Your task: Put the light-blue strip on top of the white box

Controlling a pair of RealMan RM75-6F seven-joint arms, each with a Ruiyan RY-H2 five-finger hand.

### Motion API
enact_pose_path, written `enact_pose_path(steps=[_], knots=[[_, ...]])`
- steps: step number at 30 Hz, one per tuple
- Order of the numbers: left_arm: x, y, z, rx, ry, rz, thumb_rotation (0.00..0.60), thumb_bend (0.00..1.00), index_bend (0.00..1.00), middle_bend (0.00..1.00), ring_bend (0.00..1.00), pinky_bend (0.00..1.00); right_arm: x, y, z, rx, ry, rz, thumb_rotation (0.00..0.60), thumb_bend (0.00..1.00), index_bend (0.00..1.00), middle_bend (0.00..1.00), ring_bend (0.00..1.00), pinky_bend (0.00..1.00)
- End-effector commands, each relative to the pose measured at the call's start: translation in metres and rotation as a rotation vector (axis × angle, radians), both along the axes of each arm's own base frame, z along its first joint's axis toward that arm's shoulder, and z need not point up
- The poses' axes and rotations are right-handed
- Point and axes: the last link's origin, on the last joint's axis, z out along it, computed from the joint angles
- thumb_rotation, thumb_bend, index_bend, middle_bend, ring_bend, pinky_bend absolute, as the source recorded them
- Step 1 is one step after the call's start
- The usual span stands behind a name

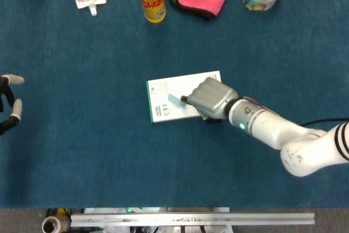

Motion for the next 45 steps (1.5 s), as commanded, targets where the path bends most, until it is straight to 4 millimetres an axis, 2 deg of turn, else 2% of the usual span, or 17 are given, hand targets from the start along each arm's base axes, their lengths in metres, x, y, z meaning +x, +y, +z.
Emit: enact_pose_path(steps=[1,8,18,30,36,45], knots=[[-0.001,0.000,0.000,0.001,0.000,0.004,0.600,0.43,0.34,0.63,0.67,0.90,-0.001,0.001,-0.003,0.007,0.009,0.005,0.588,1.00,0.24,1.00,1.00,1.00],[-0.003,-0.002,0.001,0.002,0.000,0.011,0.600,0.43,0.34,0.63,0.67,0.90,0.001,0.002,-0.008,0.013,0.021,0.009,0.588,1.00,0.24,1.00,1.00,1.00],[-0.004,-0.003,0.002,0.002,0.000,0.010,0.600,0.43,0.34,0.63,0.67,0.90,0.004,0.000,-0.003,-0.001,-0.008,-0.006,0.587,1.00,0.24,1.00,1.00,1.00],[-0.007,-0.003,0.003,0.003,-0.002,0.025,0.600,0.43,0.34,0.63,0.67,0.90,0.005,-0.004,-0.014,0.009,0.010,-0.015,0.588,1.00,0.24,1.00,1.00,1.00],[-0.008,-0.004,0.004,0.006,-0.005,0.024,0.600,0.43,0.34,0.63,0.67,0.90,0.008,-0.001,-0.010,0.007,-0.009,-0.013,0.589,1.00,0.24,1.00,1.00,1.00],[-0.009,-0.004,0.004,0.007,-0.009,0.027,0.600,0.43,0.34,0.63,0.67,0.90,0.004,0.000,-0.014,0.012,0.017,-0.010,0.589,1.00,0.24,1.00,1.00,1.00]])
